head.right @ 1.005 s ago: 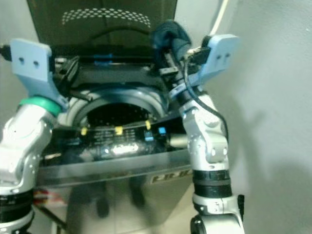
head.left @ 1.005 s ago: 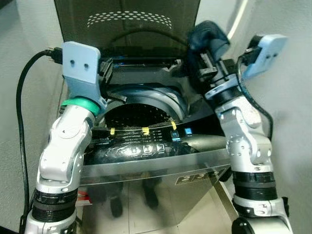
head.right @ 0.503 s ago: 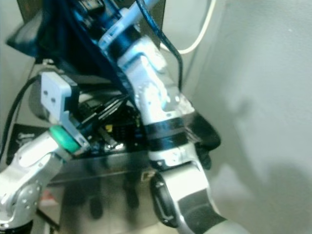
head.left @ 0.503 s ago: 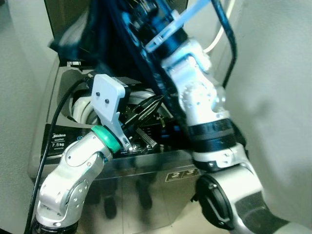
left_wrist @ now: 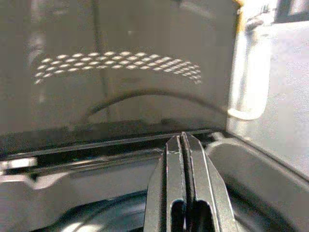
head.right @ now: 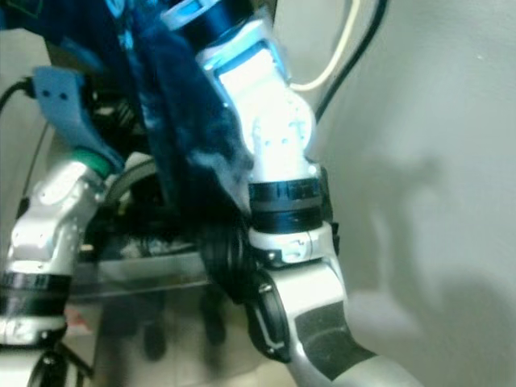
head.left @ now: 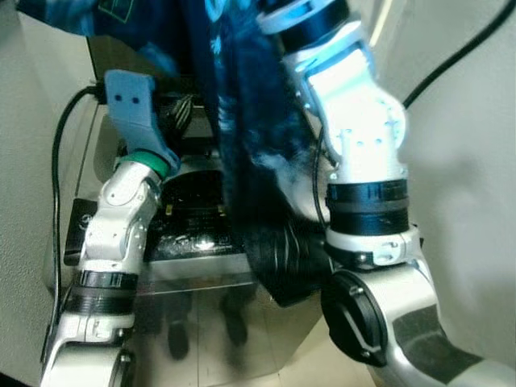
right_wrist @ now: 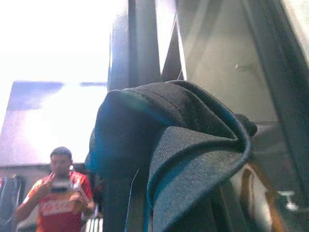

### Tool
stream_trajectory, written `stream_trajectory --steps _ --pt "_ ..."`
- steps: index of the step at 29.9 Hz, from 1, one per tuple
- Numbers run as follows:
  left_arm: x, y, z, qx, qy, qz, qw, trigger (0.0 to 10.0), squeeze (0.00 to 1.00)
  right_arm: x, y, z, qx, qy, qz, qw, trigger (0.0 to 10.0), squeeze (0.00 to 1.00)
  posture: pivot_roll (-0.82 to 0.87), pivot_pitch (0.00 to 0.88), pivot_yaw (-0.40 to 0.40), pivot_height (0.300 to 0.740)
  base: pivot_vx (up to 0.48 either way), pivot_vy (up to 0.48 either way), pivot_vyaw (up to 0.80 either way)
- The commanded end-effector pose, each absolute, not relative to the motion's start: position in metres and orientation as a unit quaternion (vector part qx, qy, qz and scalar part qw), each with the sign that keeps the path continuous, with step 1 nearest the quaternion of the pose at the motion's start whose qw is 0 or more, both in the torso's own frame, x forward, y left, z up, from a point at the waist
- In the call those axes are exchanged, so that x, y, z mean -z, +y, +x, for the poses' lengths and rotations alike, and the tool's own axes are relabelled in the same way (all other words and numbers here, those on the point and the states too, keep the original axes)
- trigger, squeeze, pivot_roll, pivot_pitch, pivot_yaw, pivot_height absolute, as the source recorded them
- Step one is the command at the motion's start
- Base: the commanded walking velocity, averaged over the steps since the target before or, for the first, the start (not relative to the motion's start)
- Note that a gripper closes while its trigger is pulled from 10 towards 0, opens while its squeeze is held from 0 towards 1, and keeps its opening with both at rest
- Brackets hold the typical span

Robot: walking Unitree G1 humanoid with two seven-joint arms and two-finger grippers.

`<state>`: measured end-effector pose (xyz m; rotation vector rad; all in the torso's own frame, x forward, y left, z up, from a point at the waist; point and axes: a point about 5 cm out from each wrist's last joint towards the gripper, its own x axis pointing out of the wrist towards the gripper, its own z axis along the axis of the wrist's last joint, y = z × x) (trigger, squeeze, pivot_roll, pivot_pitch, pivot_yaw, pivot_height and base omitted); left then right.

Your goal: Clothes washing

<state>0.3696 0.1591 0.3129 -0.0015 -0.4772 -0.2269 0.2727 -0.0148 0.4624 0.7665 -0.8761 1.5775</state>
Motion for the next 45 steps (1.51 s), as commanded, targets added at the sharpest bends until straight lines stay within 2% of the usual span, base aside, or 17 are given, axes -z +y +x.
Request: stream_trajectory --steps 1,6,9,14,17,18,19,20,22,23,33,39,40,41,42,43,45 --pt "-0.319 0.17 0.376 0.073 -0.248 0.011 0.966 10.0 0.0 -0.463 -0.02 0.267 -0.679 -0.38 0.313 0.544 10.0 0.0 0.09 0.043 -0.027 0.74 0.0 0.0 0.0" --pt "-0.336 0.2 0.382 0.007 -0.274 0.02 0.961 10.0 0.0 -0.456 -0.036 0.278 -0.652 -0.376 0.304 0.584 10.0 0.0 0.08 0.046 -0.014 0.74 0.0 0.0 0.0" --pt "-0.327 0.187 0.375 0.088 -0.267 0.039 0.959 10.0 0.0 -0.452 -0.034 0.291 -0.614 -0.376 0.276 0.636 10.0 0.0 0.07 0.046 -0.008 0.74 0.0 0.0 0.0" --pt "-0.297 0.159 0.341 0.209 -0.245 0.043 0.946 10.0 0.0 -0.438 -0.029 0.307 -0.575 -0.366 0.243 0.691 10.0 0.0 0.09 0.057 -0.014 0.74 0.0 0.0 0.0" --pt "-0.284 0.148 0.319 0.247 -0.231 0.048 0.94 10.0 0.0 -0.43 -0.027 0.313 -0.565 -0.357 0.235 0.706 10.0 0.0 0.1 0.063 -0.023 0.74 0.0 0.0 0.0" --pt "-0.276 0.145 0.304 0.258 -0.222 0.046 0.939 10.0 0.1 -0.426 -0.026 0.315 -0.561 -0.352 0.23 0.713 10.0 0.0 0.12 0.067 -0.025 0.74 0.0 0.0 0.0" --pt "-0.276 0.145 0.304 0.258 -0.222 0.046 0.939 10.0 0.1 -0.426 -0.026 0.315 -0.561 -0.352 0.23 0.713 10.0 0.0 0.12 0.067 -0.025 0.74 0.0 0.0 0.0" --pt "-0.271 0.143 0.292 0.257 -0.218 0.042 0.94 10.0 0.47 -0.423 -0.024 0.317 -0.56 -0.349 0.226 0.716 10.0 0.0 0.13 0.07 -0.034 0.74 0.0 0.0 0.0" --pt "-0.269 0.141 0.284 0.256 -0.216 0.038 0.941 10.0 0.47 -0.422 -0.023 0.318 -0.56 -0.346 0.224 0.719 10.0 0.0 0.13 0.072 -0.036 0.74 0.0 0.0 0.0" --pt "-0.267 0.141 0.278 0.252 -0.215 0.033 0.943 10.0 1.0 -0.42 -0.022 0.318 -0.56 -0.344 0.224 0.72 10.0 0.0 0.15 0.075 -0.044 0.74 0.0 0.0 0.0" --pt "-0.265 0.14 0.26 0.223 -0.216 0.039 0.95 10.0 1.0 -0.408 -0.014 0.323 -0.56 -0.329 0.225 0.726 10.0 0.0 0.17 0.087 -0.062 0.74 0.0 0.0 0.0" --pt "-0.274 0.155 0.255 0.15 -0.231 0.044 0.96 10.0 1.0 -0.397 -0.014 0.329 -0.542 -0.328 0.204 0.747 10.0 0.0 0.17 0.091 -0.067 0.74 0.0 0.0 0.0" --pt "-0.283 0.16 0.253 0.124 -0.25 0.043 0.959 10.0 0.38 -0.394 -0.015 0.332 -0.53 -0.331 0.19 0.757 10.0 0.0 0.16 0.091 -0.069 0.74 0.0 0.0 0.0" --pt "-0.289 0.163 0.252 0.105 -0.265 0.041 0.958 10.0 0.27 -0.392 -0.017 0.335 -0.523 -0.331 0.184 0.764 10.0 0.0 0.16 0.091 -0.069 0.74 0.0 0.0 0.0" --pt "-0.289 0.163 0.252 0.105 -0.265 0.041 0.958 10.0 0.27 -0.392 -0.017 0.335 -0.523 -0.331 0.184 0.764 10.0 0.0 0.16 0.091 -0.069 0.74 0.0 0.0 0.0" --pt "-0.295 0.165 0.25 0.089 -0.275 0.043 0.956 10.0 0.05 -0.39 -0.019 0.338 -0.51 -0.333 0.177 0.773 10.0 0.0 0.17 0.091 -0.071 0.74 0.0 0.0 0.0" --pt "-0.299 0.166 0.247 0.083 -0.28 0.048 0.955 10.0 0.0 -0.389 -0.023 0.343 -0.495 -0.335 0.17 0.783 10.0 0.0 0.17 0.093 -0.073 0.74 0.0 0.0 0.0"
